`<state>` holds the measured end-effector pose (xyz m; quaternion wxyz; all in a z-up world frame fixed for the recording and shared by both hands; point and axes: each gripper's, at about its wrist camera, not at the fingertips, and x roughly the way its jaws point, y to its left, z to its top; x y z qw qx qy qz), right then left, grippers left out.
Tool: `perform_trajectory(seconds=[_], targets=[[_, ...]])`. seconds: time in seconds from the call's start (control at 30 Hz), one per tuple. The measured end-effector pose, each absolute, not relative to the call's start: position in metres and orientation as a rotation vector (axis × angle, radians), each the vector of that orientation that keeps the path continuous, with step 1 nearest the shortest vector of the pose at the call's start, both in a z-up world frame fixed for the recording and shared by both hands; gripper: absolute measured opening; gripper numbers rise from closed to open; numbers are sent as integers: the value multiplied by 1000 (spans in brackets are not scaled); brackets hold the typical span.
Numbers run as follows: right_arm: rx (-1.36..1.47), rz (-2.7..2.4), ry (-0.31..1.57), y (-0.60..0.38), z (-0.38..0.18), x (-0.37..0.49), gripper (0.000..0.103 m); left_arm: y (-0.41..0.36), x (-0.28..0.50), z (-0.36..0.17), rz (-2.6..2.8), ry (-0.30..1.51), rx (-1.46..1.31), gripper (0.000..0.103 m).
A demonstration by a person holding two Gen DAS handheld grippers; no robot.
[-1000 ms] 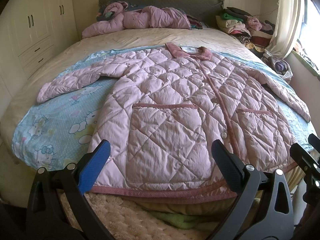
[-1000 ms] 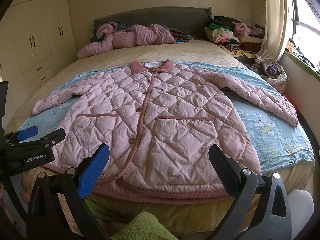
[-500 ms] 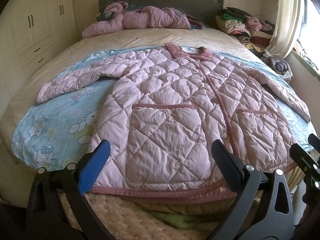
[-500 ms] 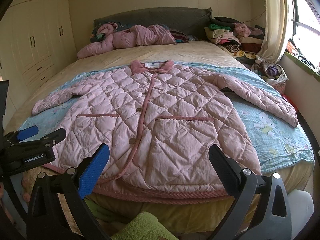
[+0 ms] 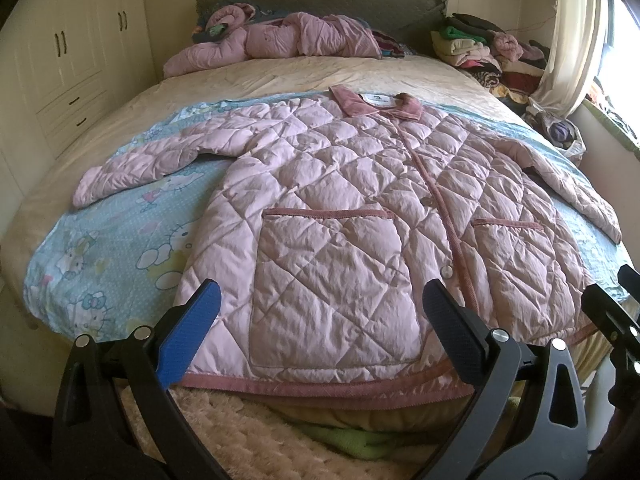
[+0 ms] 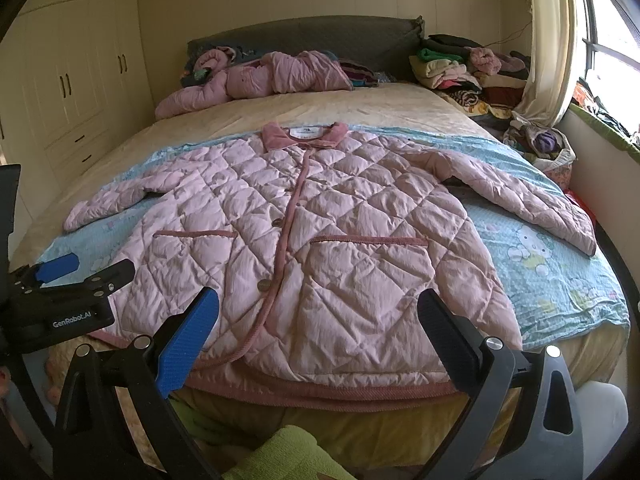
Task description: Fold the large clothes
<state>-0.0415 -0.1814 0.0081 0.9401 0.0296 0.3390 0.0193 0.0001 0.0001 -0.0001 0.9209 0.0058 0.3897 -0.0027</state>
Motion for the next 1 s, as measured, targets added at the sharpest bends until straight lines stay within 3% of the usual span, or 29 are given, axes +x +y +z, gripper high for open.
perform_trajectory(seconds=[0.63,1.0], targets=[[81,62,710,-190,0,-17,99,-1,18,-7,-5,814,43,95],[146,78,738,-203,5,24,99,0,67,21,5,820,26,95]])
